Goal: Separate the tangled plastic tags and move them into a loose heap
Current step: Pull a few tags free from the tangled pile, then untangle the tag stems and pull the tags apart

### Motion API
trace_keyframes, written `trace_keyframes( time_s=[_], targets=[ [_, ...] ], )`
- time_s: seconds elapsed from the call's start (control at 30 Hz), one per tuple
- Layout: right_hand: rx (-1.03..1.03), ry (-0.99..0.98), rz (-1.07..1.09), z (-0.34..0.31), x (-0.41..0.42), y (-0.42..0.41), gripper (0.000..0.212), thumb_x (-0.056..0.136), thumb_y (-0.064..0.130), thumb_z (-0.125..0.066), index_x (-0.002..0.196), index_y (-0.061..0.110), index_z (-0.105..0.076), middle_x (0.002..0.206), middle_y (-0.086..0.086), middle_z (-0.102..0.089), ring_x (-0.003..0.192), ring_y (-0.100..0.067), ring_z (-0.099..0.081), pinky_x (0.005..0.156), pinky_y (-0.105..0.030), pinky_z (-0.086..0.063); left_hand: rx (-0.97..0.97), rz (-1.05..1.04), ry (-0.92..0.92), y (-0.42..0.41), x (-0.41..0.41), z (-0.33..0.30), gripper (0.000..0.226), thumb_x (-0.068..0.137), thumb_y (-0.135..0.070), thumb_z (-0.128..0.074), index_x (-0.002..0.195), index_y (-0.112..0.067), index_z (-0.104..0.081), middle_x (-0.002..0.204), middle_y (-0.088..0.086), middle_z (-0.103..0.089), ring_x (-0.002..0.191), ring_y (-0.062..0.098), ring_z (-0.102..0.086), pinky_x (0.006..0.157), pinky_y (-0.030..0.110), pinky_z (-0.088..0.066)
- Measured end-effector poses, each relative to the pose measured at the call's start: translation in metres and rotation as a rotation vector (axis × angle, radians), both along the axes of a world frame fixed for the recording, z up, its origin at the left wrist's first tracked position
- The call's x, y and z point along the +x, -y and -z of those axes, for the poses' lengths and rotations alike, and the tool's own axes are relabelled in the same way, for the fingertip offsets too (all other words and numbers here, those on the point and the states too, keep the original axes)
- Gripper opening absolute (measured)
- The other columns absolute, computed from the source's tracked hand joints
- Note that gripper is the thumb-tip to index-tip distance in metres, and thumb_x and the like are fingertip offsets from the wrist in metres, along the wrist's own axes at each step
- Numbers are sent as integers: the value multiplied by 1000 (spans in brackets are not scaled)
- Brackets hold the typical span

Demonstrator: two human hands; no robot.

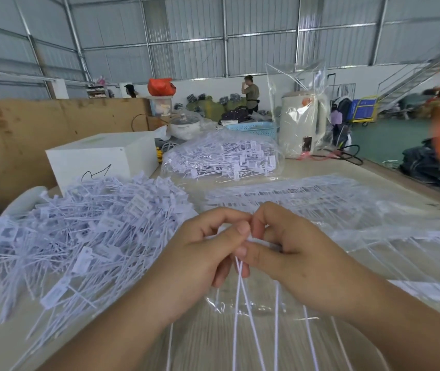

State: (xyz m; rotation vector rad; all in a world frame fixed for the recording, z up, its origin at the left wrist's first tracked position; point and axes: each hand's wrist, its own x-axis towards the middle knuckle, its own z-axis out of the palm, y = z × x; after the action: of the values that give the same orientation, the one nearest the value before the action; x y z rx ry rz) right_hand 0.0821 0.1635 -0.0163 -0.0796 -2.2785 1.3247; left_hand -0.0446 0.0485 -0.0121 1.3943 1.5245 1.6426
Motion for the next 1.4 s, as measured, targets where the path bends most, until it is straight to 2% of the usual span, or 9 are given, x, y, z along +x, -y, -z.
trace_keyframes(
  time_s=[0.33,0.47,0.57,0.7,0.8,0.9,1.03,1.2,1.4],
  targets=[
    [105,187,-4,-12,10,-9,24,96,28,-61,74,27,-72,53,12,-49,51,-10,-45,53,-21,-36,-126,32,38,2,0,2,15,78,-35,-63,75,-21,-66,57,4,-62,39,11,-42,41,17,-32],
    [140,-48,178,-9,-1,4,30,96,25,-58,67,23,-63,56,-11,-52,51,-29,-44,50,-34,-36,47,-77,393,-8,13,1,9,74,-26,-63,70,-19,-66,53,5,-55,34,9,-35,37,14,-25],
    [48,-262,416,-9,-4,-2,37,96,30,-57,69,6,-50,51,6,-36,46,-8,-33,44,-21,-30,132,-107,724,-6,6,-5,4,85,-13,-57,83,-12,-61,54,6,-54,34,9,-33,33,15,-24],
    [-4,-192,243,-9,3,-8,23,87,42,-59,99,22,-59,57,8,-47,52,-6,-43,53,-19,-36,45,-64,446,0,1,-8,9,81,-25,-59,80,-21,-67,58,7,-56,35,11,-33,39,16,-23],
    [22,-101,30,0,-4,-3,48,89,40,-55,133,38,-37,69,6,-63,65,-9,-61,66,-29,-46,-55,96,307,1,6,-4,17,82,-34,-65,91,-21,-72,57,7,-58,36,12,-38,41,16,-27],
    [11,-161,-18,2,-4,-2,62,90,41,-56,143,39,-24,82,3,-65,65,-16,-67,70,-42,-50,-152,243,349,4,4,-5,33,90,-40,-51,101,-17,-72,59,6,-59,36,11,-39,41,17,-27],
    [0,-148,0,6,-6,0,65,93,32,-54,148,32,-18,95,14,-54,62,-12,-67,62,-19,-48,-240,408,553,4,4,-8,31,84,-38,-57,100,-17,-74,59,5,-60,35,8,-41,40,15,-33],
    [100,102,29,-4,2,-8,38,87,54,-50,111,27,-62,81,3,-63,75,-7,-59,70,-30,-46,-120,152,483,1,0,-5,21,68,-28,-63,79,-16,-77,48,4,-52,34,9,-39,34,14,-26],
    [73,247,-27,-12,11,-11,30,89,49,-62,65,31,-67,53,10,-42,51,-8,-40,53,-20,-36,-150,64,214,6,-4,-6,13,65,-22,-82,75,-26,-75,47,0,-49,35,6,-35,36,14,-28]
  ],
)
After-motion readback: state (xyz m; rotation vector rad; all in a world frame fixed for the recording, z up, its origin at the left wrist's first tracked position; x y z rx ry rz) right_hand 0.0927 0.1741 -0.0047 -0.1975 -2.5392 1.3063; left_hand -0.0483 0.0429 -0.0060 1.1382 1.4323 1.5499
